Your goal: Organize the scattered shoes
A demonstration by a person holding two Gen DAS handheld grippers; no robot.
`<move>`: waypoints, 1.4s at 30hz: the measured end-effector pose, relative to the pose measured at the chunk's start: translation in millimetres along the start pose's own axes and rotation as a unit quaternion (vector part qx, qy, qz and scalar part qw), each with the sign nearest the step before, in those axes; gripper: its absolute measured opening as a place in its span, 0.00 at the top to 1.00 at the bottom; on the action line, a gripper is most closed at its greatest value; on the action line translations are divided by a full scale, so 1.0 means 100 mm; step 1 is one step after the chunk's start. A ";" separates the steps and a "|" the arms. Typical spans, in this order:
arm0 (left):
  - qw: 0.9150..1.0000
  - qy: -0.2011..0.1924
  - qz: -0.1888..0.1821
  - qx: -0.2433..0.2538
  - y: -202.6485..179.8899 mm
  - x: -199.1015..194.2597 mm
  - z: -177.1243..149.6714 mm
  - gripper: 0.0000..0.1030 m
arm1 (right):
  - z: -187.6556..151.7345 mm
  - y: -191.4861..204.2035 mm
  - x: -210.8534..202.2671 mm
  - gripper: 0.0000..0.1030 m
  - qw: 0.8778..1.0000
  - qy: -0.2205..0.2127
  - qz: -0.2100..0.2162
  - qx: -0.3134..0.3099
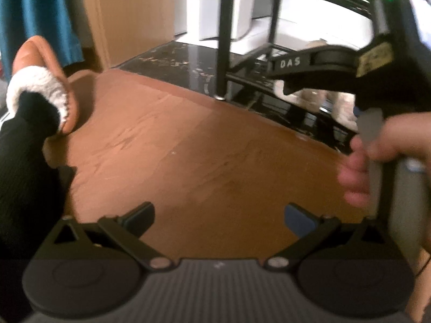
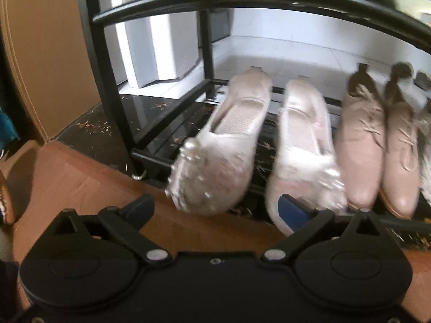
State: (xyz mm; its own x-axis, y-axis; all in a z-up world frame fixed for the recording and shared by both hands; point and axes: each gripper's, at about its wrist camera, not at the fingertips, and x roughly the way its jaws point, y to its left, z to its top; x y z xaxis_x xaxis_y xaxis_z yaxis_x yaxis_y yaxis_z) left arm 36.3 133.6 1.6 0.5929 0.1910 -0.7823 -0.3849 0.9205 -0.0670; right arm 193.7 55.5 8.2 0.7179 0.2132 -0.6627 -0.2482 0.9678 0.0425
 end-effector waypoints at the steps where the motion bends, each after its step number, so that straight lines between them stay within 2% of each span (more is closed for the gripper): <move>1: 1.000 -0.003 -0.004 0.006 -0.02 -0.02 0.00 0.01 | -0.01 -0.02 -0.04 0.00 1.000 0.001 -0.002 0.005; 5: 0.999 -0.038 -0.016 0.010 -0.05 -0.12 -0.02 0.01 | -0.12 -0.30 -0.46 0.00 0.999 -0.013 -0.022 0.046; 8: 0.998 -0.046 -0.030 0.008 -0.05 -0.17 -0.05 0.01 | -0.20 -0.41 -0.63 0.00 0.998 -0.024 -0.033 0.057; 11: 0.998 -0.048 -0.027 0.019 -0.07 -0.19 -0.11 0.01 | -0.29 -0.52 -0.72 0.00 0.996 -0.034 -0.038 0.068; 14: 0.998 -0.047 -0.012 0.028 -0.07 -0.22 -0.15 0.01 | -0.28 -0.59 -0.58 0.00 0.996 -0.060 -0.049 0.049; 16: 0.998 -0.053 -0.003 0.033 -0.06 -0.24 -0.17 0.01 | -0.23 -0.62 -0.45 0.09 0.996 -0.065 -0.059 0.035; 20: 0.998 -0.054 0.008 0.040 -0.09 -0.19 -0.15 0.01 | -0.10 -0.72 -0.03 0.13 0.997 -0.034 -0.053 0.044; 23: 0.998 -0.046 0.005 0.045 -0.13 -0.13 -0.13 0.01 | -0.06 -0.75 0.11 0.27 0.997 -0.011 -0.030 0.076; 26: 0.998 -0.038 -0.001 0.048 -0.17 -0.11 -0.13 0.01 | -0.06 -0.71 0.17 0.29 0.994 0.002 -0.040 0.100; 28: 0.998 -0.038 -0.005 0.047 -0.17 -0.12 -0.13 0.01 | -0.07 -0.71 0.15 0.24 0.992 -0.007 -0.061 0.114; 31: 0.998 -0.041 -0.011 0.041 -0.14 -0.15 -0.11 0.01 | -0.08 -0.70 0.11 0.02 0.990 -0.027 -0.084 0.113; 32: 0.998 -0.041 -0.014 0.037 -0.13 -0.15 -0.11 0.01 | -0.09 -0.70 0.16 0.03 0.991 -0.023 -0.088 0.101; 34: 0.999 -0.038 -0.025 0.026 -0.10 -0.15 -0.09 0.01 | -0.09 -0.74 0.24 0.19 0.993 -0.011 -0.064 0.098; 36: 0.999 -0.034 -0.028 0.021 -0.09 -0.13 -0.08 0.01 | -0.09 -0.75 0.31 0.27 0.994 -0.003 -0.048 0.097; 42: 0.999 -0.033 -0.018 0.019 -0.08 -0.11 -0.06 0.01 | -0.06 -0.58 0.32 0.29 0.993 -0.004 -0.033 0.114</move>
State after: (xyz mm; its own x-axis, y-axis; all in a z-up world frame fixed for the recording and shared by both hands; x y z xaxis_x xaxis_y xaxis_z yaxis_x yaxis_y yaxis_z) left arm 28.9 121.9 7.1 0.6522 0.1784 -0.7368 -0.3357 0.9394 -0.0697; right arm 227.1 5.0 -20.2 0.7335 0.1487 -0.6632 -0.0481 0.9847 0.1675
